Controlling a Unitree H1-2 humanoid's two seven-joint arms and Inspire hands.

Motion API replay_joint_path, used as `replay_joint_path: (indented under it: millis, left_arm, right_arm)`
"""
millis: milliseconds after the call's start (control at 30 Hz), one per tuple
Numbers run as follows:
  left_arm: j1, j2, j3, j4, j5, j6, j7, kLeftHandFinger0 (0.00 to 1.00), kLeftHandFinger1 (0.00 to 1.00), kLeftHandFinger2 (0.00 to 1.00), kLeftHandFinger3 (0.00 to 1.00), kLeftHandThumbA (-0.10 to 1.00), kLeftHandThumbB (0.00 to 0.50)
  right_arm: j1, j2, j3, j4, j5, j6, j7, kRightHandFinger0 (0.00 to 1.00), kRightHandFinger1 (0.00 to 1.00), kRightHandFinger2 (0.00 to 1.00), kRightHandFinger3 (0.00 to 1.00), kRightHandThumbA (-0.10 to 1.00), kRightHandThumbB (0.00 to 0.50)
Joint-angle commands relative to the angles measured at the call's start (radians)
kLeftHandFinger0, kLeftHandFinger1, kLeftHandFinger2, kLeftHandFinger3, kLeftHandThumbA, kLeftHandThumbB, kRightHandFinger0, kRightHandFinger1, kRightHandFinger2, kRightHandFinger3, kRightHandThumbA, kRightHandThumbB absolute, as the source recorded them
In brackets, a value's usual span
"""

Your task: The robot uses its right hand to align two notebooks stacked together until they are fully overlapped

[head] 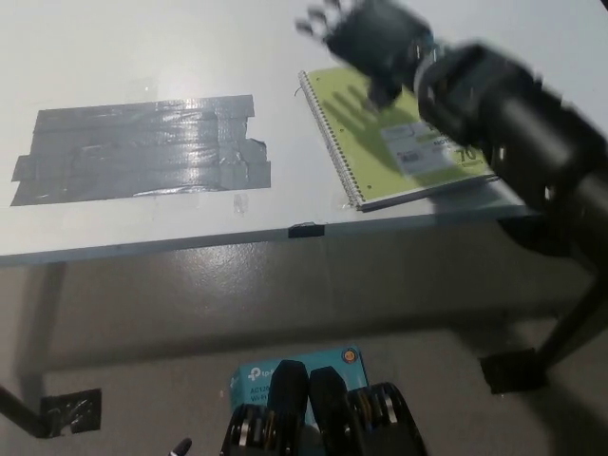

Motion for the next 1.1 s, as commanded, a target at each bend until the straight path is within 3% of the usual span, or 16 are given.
replay_joint_path:
  millis: [0, 100, 167, 300, 433, 467, 533, 567, 633, 667, 800, 833, 933, 967, 1000, 1067]
  left_arm:
    - [0.016, 0.008, -0.001, -0.029, 0.006, -0.031, -0.006, 0.66, 0.64, 0.70, 1.00, 1.00, 0.500]
    - [0.024, 0.004, 0.009, -0.035, -0.002, -0.018, -0.004, 0.66, 0.64, 0.70, 1.00, 1.00, 0.500]
    - [0.023, -0.001, 0.021, -0.020, -0.011, -0.030, -0.002, 0.58, 0.60, 0.67, 1.00, 1.00, 0.500]
    - [0.030, 0.010, 0.022, -0.028, -0.007, -0.034, -0.008, 0.70, 0.64, 0.66, 1.00, 1.00, 0.500]
    - [0.036, 0.004, 0.023, -0.047, -0.004, -0.069, -0.002, 0.71, 0.69, 0.68, 1.00, 1.00, 0.500]
    - [0.037, 0.003, 0.015, -0.046, 0.012, -0.094, 0.009, 0.75, 0.72, 0.71, 1.00, 1.00, 0.500]
    - [0.043, 0.007, 0.016, -0.049, 0.012, -0.098, 0.008, 0.76, 0.72, 0.71, 1.00, 1.00, 0.500]
    - [0.039, 0.016, 0.016, -0.052, 0.008, -0.101, -0.002, 0.74, 0.69, 0.73, 1.00, 1.00, 0.500]
    - [0.035, 0.012, 0.023, -0.050, 0.002, -0.098, 0.000, 0.72, 0.70, 0.76, 1.00, 1.00, 0.500]
    - [0.035, 0.007, 0.026, -0.054, 0.001, -0.083, 0.006, 0.71, 0.69, 0.72, 1.00, 1.00, 0.500]
    - [0.032, 0.017, 0.038, -0.060, -0.003, -0.076, 0.008, 0.72, 0.70, 0.73, 1.00, 1.00, 0.500]
    - [0.031, 0.016, 0.044, -0.053, -0.003, -0.092, 0.014, 0.77, 0.71, 0.73, 1.00, 1.00, 0.500]
    - [0.024, 0.011, 0.048, -0.046, -0.004, -0.096, 0.019, 0.78, 0.71, 0.72, 1.00, 1.00, 0.500]
    - [0.025, 0.012, 0.044, -0.045, 0.002, -0.101, 0.021, 0.70, 0.70, 0.70, 1.00, 1.00, 0.500]
    - [0.027, 0.010, 0.045, -0.049, 0.001, -0.096, 0.023, 0.70, 0.69, 0.69, 1.00, 1.00, 0.500]
    - [0.026, 0.008, 0.053, -0.049, -0.005, -0.090, 0.024, 0.72, 0.68, 0.68, 1.00, 1.00, 0.500]
  right_arm:
    - [-0.138, -0.055, -0.041, 0.014, 0.010, -0.039, -0.005, 1.00, 1.00, 1.00, 1.00, 1.00, 0.169]
    - [-0.185, -0.104, -0.066, 0.011, 0.023, -0.056, 0.012, 1.00, 1.00, 1.00, 1.00, 1.00, 0.167]
    - [-0.191, -0.146, -0.093, -0.027, 0.032, -0.057, 0.020, 1.00, 1.00, 1.00, 1.00, 1.00, 0.162]
    - [-0.110, -0.256, -0.227, -0.281, 0.119, -0.004, 0.127, 1.00, 1.00, 1.00, 1.00, 0.81, 0.152]
    - [0.051, -0.353, -0.420, -0.654, 0.195, 0.176, 0.260, 1.00, 1.00, 1.00, 1.00, 0.72, 0.156]
    - [0.149, -0.401, -0.508, -0.839, 0.215, 0.254, 0.305, 1.00, 1.00, 1.00, 1.00, 0.76, 0.131]
    - [0.167, -0.399, -0.525, -0.873, 0.211, 0.268, 0.323, 1.00, 1.00, 1.00, 1.00, 0.76, 0.131]
    - [0.345, -0.446, -0.665, -1.148, 0.213, 0.436, 0.439, 1.00, 1.00, 1.00, 1.00, 0.86, 0.126]
    - [0.451, -0.465, -0.736, -1.247, 0.224, 0.448, 0.441, 1.00, 1.00, 1.00, 1.00, 0.83, 0.128]
    - [0.588, -0.464, -0.810, -1.323, 0.201, 0.450, 0.429, 1.00, 1.00, 1.00, 1.00, 0.89, 0.148]
    - [0.831, -0.412, -0.917, -1.429, 0.176, 0.434, 0.370, 1.00, 1.00, 1.00, 1.00, 0.82, 0.142]
    - [1.052, -0.345, -0.983, -1.438, 0.176, 0.378, 0.259, 1.00, 1.00, 1.00, 1.00, 0.82, 0.131]
    - [1.256, -0.254, -1.011, -1.419, 0.162, 0.337, 0.152, 1.00, 1.00, 1.00, 1.00, 0.78, 0.123]
    - [1.373, -0.206, -1.001, -1.361, 0.166, 0.281, 0.061, 1.00, 1.00, 1.00, 1.00, 0.70, 0.134]
    - [1.428, -0.188, -0.985, -1.332, 0.169, 0.255, 0.031, 1.00, 1.00, 1.00, 1.00, 0.62, 0.137]
    - [1.454, -0.179, -0.958, -1.302, 0.144, 0.233, 0.023, 1.00, 1.00, 1.00, 1.00, 0.65, 0.140]
